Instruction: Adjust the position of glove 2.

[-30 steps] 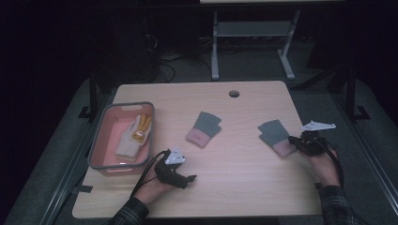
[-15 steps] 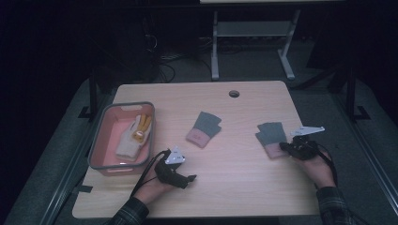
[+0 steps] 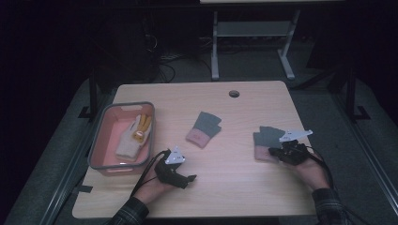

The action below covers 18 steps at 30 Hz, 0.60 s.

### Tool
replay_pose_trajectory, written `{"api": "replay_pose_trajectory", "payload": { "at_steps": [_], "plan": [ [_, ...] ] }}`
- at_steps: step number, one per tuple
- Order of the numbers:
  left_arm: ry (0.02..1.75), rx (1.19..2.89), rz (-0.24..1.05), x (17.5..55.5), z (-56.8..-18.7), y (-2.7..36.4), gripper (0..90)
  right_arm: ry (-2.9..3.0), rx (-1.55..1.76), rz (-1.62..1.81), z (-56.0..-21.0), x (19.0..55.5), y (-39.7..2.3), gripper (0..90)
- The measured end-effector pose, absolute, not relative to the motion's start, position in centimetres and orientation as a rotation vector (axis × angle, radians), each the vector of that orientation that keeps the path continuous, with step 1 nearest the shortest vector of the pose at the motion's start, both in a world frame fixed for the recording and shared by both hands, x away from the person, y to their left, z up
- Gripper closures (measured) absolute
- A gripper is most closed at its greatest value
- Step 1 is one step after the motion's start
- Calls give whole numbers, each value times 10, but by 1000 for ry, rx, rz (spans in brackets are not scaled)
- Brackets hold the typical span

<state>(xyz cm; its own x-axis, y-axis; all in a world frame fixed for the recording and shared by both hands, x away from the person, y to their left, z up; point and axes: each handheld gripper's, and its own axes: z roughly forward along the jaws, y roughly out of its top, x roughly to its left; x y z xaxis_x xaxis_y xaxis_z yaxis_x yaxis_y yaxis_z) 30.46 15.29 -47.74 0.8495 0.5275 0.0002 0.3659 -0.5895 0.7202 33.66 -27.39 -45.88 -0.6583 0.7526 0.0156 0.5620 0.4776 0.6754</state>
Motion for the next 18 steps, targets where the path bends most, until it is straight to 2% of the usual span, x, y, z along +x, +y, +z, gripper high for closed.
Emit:
{"api": "replay_pose_trajectory", "payload": {
  "at_steps": [12, 18],
  "plan": [
    [645, 2264, 275, 305, -477, 153, 128, 2586, 897, 946, -454, 318, -224, 900],
    [646, 2264, 275, 305, -477, 153, 128, 2556, 890, 951, -448, 318, -220, 900]
  ]
}}
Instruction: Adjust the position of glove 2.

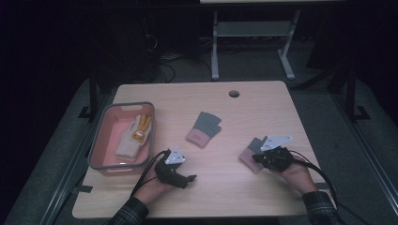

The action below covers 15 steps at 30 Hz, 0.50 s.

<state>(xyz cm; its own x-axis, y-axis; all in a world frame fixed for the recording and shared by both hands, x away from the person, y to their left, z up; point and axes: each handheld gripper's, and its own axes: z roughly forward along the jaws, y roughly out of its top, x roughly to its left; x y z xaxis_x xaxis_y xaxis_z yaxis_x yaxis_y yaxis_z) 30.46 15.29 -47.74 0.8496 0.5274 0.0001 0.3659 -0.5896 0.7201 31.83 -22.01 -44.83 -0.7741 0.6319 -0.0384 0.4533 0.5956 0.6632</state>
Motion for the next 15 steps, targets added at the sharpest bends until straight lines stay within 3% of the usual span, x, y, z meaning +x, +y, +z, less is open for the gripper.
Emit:
{"api": "replay_pose_trajectory", "payload": {
  "at_steps": [8, 15],
  "plan": [
    [648, 2268, 275, 305, -477, 152, 128, 2465, 1046, 983, -451, 349, -235, 900],
    [650, 2266, 276, 305, -477, 152, 128, 2508, 1072, 974, -464, 355, -227, 900]
  ]
}}
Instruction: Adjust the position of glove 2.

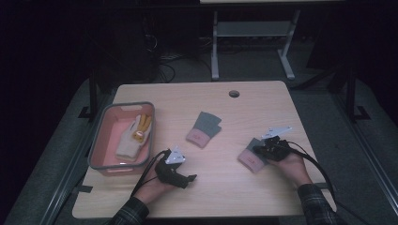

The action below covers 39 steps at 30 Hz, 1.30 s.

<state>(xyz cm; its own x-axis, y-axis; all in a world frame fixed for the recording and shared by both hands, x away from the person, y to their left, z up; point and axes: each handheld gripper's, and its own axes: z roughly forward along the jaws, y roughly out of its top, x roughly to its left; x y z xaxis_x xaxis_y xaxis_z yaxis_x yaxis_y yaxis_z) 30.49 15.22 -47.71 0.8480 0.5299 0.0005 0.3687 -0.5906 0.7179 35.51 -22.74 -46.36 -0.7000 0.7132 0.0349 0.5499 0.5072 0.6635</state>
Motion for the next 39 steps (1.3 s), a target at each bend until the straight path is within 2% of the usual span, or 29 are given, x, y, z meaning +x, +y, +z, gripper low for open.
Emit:
{"api": "replay_pose_trajectory", "payload": {
  "at_steps": [6, 19, 23, 30, 39],
  "plan": [
    [650, 2267, 276, 305, -477, 152, 128, 2548, 1012, 988, -463, 349, -213, 900],
    [648, 2265, 278, 305, -477, 152, 128, 2657, 806, 1026, -462, 324, -143, 900],
    [648, 2264, 278, 305, -477, 152, 128, 2671, 786, 1035, -462, 319, -132, 900],
    [649, 2264, 276, 305, -477, 152, 128, 2646, 789, 1066, -457, 320, -139, 900],
    [648, 2262, 278, 305, -478, 152, 128, 2508, 941, 1102, -448, 334, -189, 860]
  ]
}}
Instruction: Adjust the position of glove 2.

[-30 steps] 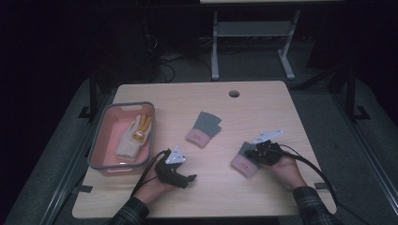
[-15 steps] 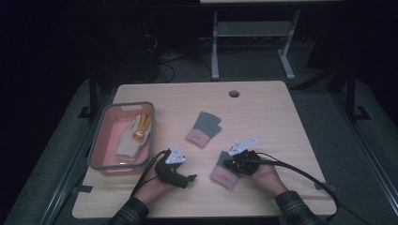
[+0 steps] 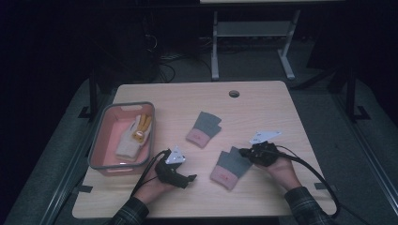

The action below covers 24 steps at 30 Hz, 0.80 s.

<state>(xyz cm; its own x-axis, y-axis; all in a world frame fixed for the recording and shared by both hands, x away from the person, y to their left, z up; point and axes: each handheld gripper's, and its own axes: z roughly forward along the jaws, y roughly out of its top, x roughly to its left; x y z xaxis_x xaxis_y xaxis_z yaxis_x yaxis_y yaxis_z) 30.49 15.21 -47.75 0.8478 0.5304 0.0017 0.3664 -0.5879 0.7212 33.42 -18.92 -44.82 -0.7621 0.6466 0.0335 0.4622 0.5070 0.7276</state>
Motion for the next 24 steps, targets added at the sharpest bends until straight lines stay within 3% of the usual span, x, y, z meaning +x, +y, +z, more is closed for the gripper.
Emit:
{"api": "replay_pose_trajectory", "payload": {
  "at_steps": [11, 19, 24],
  "plan": [
    [651, 2263, 278, 305, -477, 152, 127, 2318, 1141, 1106, -454, 348, -260, 645],
    [654, 2262, 281, 305, -477, 152, 128, 2254, 1224, 1052, -466, 354, -280, 383],
    [653, 2265, 281, 305, -477, 152, 127, 2248, 1228, 1030, -471, 356, -280, 339]
  ]
}}
